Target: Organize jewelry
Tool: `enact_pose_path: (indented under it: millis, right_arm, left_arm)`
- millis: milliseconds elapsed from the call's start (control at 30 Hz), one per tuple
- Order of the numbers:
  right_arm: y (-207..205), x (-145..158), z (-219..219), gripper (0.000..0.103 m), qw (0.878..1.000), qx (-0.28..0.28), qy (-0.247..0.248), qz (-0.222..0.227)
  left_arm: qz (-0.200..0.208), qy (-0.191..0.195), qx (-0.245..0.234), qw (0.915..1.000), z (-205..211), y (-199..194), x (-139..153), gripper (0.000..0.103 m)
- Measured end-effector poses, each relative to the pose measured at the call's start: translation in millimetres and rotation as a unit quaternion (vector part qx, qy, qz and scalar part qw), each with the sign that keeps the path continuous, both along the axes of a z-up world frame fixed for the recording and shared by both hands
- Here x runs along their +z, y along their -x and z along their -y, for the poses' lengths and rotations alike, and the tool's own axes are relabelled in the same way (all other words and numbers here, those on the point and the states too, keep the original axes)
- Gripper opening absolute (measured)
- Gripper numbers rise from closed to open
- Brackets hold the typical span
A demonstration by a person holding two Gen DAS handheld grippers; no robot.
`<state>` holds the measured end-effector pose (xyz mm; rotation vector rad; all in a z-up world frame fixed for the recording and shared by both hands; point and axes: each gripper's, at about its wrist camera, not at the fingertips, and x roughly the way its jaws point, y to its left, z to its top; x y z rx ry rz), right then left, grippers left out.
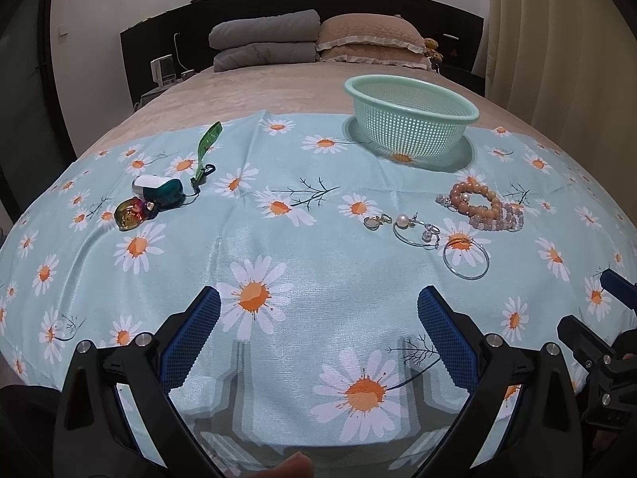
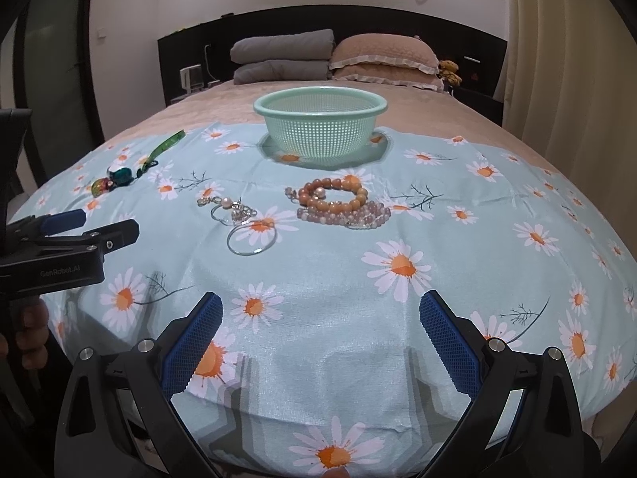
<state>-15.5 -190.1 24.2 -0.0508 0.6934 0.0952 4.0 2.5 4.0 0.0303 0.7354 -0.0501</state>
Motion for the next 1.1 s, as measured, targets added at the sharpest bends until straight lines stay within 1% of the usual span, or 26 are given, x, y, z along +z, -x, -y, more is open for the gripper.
enact_pose_path:
  millis: [267, 367, 467, 533, 667, 967, 1100]
  right_arm:
    - [-2, 4, -8, 0.095, 1.0, 0.014, 0.023, 0.009]
    - [-5, 7, -9, 0.095, 0.999, 0.009, 0.03, 0.014]
    - [-10, 10, -6, 0.095, 1.0, 0.007, 0.023, 0.011]
    - [-15, 12, -3, 0.095, 1.0, 0.003, 0.02, 0.009]
    - [-26, 16, 1, 0.095, 1.0, -0.001, 0.012, 0.004]
    - [-54, 27, 5, 0.095, 0.999, -0.003, 0.032, 0.005]
    - [-71, 28, 7, 0.095, 0.999, -0.003, 0.033, -0.008]
  left_arm:
    - [0.005, -0.01, -0.007, 0.9999, 4, -4, 3, 0.097]
    - [0.006, -0.016, -0.008, 0.9998, 5, -6, 5, 0.097]
    - [-0.004, -0.005, -0.015, 0.9999, 3, -11, 7, 0.097]
    - [-0.007, 0.004, -0.019, 0.9998, 2, -15, 9, 0.097]
    - [-0.008, -0.002, -0.018, 0.9998, 2, -23, 11, 0.097]
    - [-0.024, -0.009, -0.012, 0.9996, -5, -48, 11, 0.097]
    - [-0.03, -0.02, -0.018, 0.9992, -4, -61, 10, 0.097]
